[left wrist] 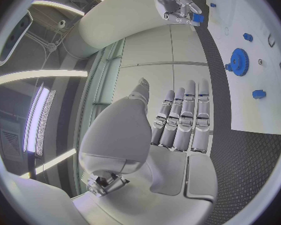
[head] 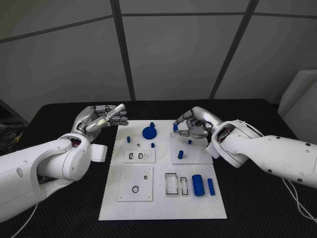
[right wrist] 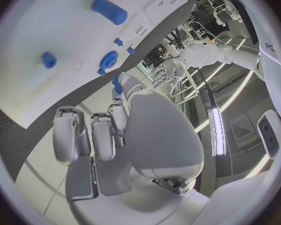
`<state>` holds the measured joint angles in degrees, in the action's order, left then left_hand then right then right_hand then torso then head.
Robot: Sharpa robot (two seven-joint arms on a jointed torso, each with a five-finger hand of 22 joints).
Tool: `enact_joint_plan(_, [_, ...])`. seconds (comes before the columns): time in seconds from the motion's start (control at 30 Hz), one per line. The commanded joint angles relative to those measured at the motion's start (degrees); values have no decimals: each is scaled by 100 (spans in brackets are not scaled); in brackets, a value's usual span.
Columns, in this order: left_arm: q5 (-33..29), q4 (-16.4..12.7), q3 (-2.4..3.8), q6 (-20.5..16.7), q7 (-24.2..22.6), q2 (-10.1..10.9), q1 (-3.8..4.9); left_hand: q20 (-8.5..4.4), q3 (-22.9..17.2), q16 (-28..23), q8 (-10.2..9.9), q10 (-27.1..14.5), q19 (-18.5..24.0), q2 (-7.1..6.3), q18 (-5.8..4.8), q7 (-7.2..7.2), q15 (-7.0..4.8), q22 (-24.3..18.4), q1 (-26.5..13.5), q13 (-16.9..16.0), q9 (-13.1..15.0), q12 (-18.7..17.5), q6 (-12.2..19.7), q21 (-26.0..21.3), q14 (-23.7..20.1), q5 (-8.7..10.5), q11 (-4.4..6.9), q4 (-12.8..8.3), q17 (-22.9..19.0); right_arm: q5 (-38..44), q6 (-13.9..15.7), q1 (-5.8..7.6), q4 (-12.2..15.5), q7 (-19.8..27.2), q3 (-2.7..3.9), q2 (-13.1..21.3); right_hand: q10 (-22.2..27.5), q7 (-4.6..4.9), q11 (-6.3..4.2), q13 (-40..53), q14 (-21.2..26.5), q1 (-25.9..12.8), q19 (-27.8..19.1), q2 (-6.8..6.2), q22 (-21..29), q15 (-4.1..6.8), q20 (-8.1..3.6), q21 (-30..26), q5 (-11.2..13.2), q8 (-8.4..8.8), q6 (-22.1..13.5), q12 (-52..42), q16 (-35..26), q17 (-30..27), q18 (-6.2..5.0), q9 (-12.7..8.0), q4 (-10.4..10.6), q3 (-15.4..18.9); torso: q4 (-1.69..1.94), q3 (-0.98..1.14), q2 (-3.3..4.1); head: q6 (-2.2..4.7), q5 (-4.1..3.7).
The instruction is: Assemble the parts on the task board
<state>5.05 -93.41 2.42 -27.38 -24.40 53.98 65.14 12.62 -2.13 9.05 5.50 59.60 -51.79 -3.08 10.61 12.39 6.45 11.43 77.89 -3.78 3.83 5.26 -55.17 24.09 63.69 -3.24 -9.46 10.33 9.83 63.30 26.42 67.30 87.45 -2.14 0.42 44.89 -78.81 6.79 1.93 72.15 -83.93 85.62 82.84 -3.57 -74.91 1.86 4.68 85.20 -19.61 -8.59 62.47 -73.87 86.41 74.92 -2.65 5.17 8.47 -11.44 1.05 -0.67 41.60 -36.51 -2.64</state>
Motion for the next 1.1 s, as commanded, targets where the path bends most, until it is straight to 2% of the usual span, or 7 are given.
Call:
enact_joint_plan(0.03, [17,18,5,78,9,-11,10,19,3,-32,-21,1,6,35,-26,27,34,8,3,6,-7,-31,-8,30,-10,16,-21,-29,7,380,-190,21,-33,-470,6,-201,-2,-43,-29,-13,-455,-96,15,5,-605,28,-27,35,27,-43,77,29,18,802,46,77,33,-21,29,-14,-15,-37,67])
enact_joint_plan(0.33, [17,79,5,85,22,-27,12,19,4,-34,-22,1,7,36,-26,27,34,8,4,6,-7,-32,-8,30,-10,16,-21,-32,7,912,-458,25,-222,-716,-41,-811,-4,-48,-32,-12,-456,-119,26,15,-620,29,-27,42,27,-48,84,30,19,804,49,81,43,-32,57,-37,-51,-120,179])
enact_joint_plan(0.5, [16,108,5,90,25,-45,12,19,4,-34,-22,1,7,36,-26,27,34,8,4,6,-7,-32,-8,30,-10,16,-21,-32,7,1209,-589,20,-257,-909,-147,-1054,-4,-49,-33,-14,-455,-134,31,14,-627,30,-28,45,29,-49,84,33,18,802,51,82,49,-34,31,-25,-36,-136,259])
enact_joint_plan(0.7, [16,124,5,96,27,-67,12,19,4,-34,-22,1,7,36,-26,27,34,8,4,6,-7,-32,-8,30,-10,16,-21,-32,7,1430,-662,9,-269,-1065,-320,-1219,-3,-52,-36,-17,-454,-211,31,-10,-627,33,-30,44,-3,-48,76,41,13,796,50,85,75,-32,32,-24,-36,-152,274])
enact_joint_plan(0.77, [16,127,5,99,28,-72,12,19,4,-34,-22,1,7,36,-26,27,34,8,4,6,-7,-32,-8,30,-10,16,-21,-32,7,1504,-681,-4,-263,-1107,-376,-1262,-3,-52,-36,-17,-454,-211,31,-10,-627,33,-30,44,-3,-48,76,41,13,796,50,85,75,-32,26,-16,-32,-154,291])
enact_joint_plan(0.87, [16,131,5,105,29,-76,12,19,4,-34,-22,1,7,36,-26,27,34,8,4,6,-7,-32,-8,30,-10,16,-21,-32,7,1585,-698,-23,-268,-1159,-415,-1310,0,-52,-36,-22,-453,-227,30,-21,-627,34,-31,44,-7,-47,73,47,12,793,50,86,79,-30,25,-12,-30,-166,306])
enact_joint_plan(1.1, [16,138,5,125,36,-83,12,19,4,-34,-22,1,7,36,-26,27,34,8,4,6,-7,-32,-8,30,-10,16,-21,-32,7,1669,-735,-42,-333,-1231,-451,-1379,-5,-53,-36,-16,-452,-261,27,-41,-623,34,-32,42,-2,-47,71,44,8,786,49,87,88,-24,31,-19,-38,-166,301])
